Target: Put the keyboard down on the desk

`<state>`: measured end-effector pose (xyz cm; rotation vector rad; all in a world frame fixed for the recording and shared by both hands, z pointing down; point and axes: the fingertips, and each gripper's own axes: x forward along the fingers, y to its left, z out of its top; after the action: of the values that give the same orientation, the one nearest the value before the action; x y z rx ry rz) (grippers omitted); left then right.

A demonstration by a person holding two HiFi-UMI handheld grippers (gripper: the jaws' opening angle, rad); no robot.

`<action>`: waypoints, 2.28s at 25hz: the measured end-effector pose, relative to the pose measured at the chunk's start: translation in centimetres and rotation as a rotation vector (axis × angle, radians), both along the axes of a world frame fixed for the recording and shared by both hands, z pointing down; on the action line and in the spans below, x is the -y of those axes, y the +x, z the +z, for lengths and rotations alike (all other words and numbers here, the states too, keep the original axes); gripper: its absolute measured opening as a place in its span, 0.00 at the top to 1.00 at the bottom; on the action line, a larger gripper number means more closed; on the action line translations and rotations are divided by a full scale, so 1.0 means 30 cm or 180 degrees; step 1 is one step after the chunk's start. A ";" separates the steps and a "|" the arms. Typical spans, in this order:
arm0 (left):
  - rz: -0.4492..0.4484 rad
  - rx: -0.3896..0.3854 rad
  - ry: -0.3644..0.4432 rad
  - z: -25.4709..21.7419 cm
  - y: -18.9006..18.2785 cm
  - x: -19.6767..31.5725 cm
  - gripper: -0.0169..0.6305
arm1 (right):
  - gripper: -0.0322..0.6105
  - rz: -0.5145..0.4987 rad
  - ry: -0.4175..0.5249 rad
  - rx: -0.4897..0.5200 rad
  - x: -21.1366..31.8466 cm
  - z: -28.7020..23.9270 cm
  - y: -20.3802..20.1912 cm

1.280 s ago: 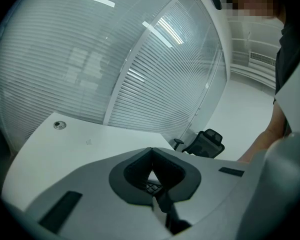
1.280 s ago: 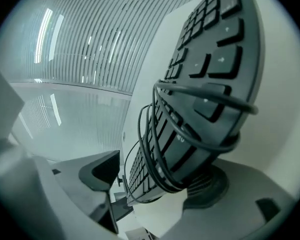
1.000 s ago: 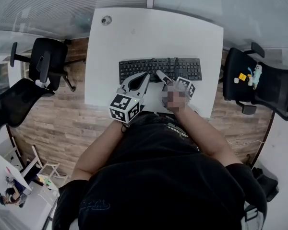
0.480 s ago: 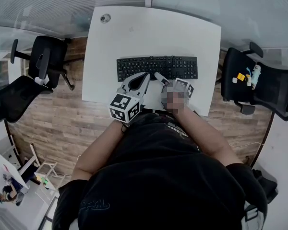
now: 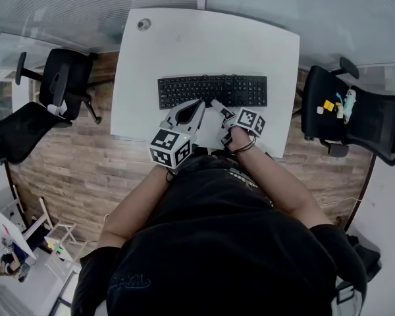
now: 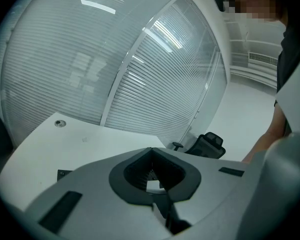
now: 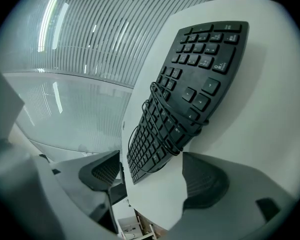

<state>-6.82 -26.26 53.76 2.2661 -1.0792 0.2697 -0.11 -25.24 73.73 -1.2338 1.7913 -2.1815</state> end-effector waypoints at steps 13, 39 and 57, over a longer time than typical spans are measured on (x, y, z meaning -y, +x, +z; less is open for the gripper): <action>-0.0048 -0.0001 0.0152 -0.045 0.061 -0.027 0.95 | 0.55 -0.0351 0.0649 -0.0096 0.022 -0.177 0.022; -0.0431 0.0087 0.0710 -0.239 0.249 -0.091 0.95 | 0.92 -0.1404 0.3054 -0.0732 -0.027 -0.883 0.144; -0.0684 0.0219 0.0569 -0.190 0.280 -0.308 0.95 | 0.92 -0.1858 0.3220 -0.0693 -0.191 -0.864 0.170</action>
<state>1.59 -17.01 48.06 2.2840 -1.4209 0.1694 4.98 -19.53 47.81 -0.7403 3.0021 -0.8917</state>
